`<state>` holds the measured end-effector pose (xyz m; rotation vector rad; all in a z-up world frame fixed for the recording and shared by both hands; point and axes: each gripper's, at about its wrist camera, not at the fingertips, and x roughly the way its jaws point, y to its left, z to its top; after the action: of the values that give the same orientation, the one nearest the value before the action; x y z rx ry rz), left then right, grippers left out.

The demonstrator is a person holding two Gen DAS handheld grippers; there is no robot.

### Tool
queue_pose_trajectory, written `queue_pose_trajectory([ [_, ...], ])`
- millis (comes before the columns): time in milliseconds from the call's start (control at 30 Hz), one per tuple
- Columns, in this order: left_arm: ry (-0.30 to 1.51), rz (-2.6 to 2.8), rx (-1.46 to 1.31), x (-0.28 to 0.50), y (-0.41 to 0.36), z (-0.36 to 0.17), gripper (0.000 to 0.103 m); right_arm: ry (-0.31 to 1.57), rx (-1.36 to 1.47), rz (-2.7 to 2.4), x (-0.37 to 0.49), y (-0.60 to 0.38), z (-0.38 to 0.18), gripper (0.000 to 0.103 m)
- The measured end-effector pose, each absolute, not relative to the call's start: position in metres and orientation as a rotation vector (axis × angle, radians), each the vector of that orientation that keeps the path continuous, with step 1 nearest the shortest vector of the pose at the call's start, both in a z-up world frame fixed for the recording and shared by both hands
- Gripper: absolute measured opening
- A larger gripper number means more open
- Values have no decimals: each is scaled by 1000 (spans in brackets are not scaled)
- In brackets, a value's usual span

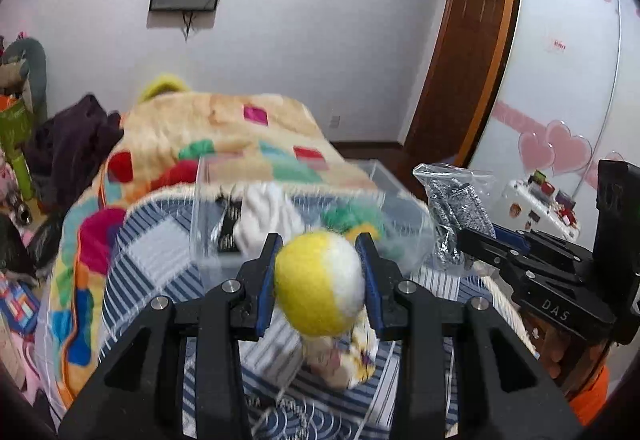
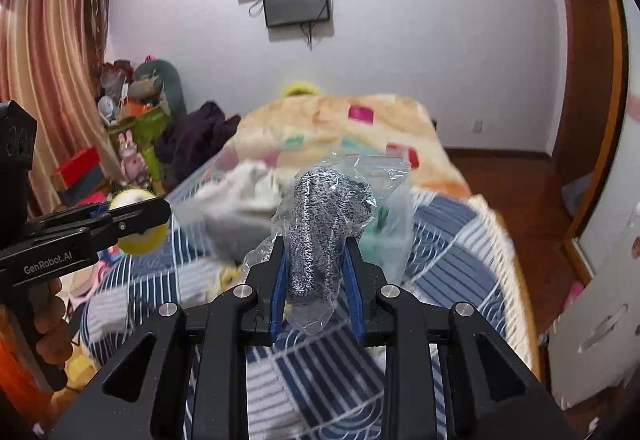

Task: Organize soft objects
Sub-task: 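Drop the ball with the left tool into the box while the right tool releases the scrubber there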

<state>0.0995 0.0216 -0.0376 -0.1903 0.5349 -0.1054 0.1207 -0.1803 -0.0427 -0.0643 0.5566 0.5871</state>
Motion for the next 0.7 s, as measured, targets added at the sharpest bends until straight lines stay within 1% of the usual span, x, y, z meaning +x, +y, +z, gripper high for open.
queue_pose_trajectory([
  [167, 499, -95, -186, 118, 19, -23, 37, 491, -70, 565, 128, -177, -26, 24],
  [333, 508, -63, -184, 145, 20, -28, 37, 460, -97, 526, 143, -169, -20, 24],
  [467, 564, -56, -189, 169, 21, -44, 37, 487, -121, 503, 156, -165, -27, 24],
  [700, 663, -58, -119, 202, 9, -77, 37, 585, -171, 486, 178, -155, -51, 24],
])
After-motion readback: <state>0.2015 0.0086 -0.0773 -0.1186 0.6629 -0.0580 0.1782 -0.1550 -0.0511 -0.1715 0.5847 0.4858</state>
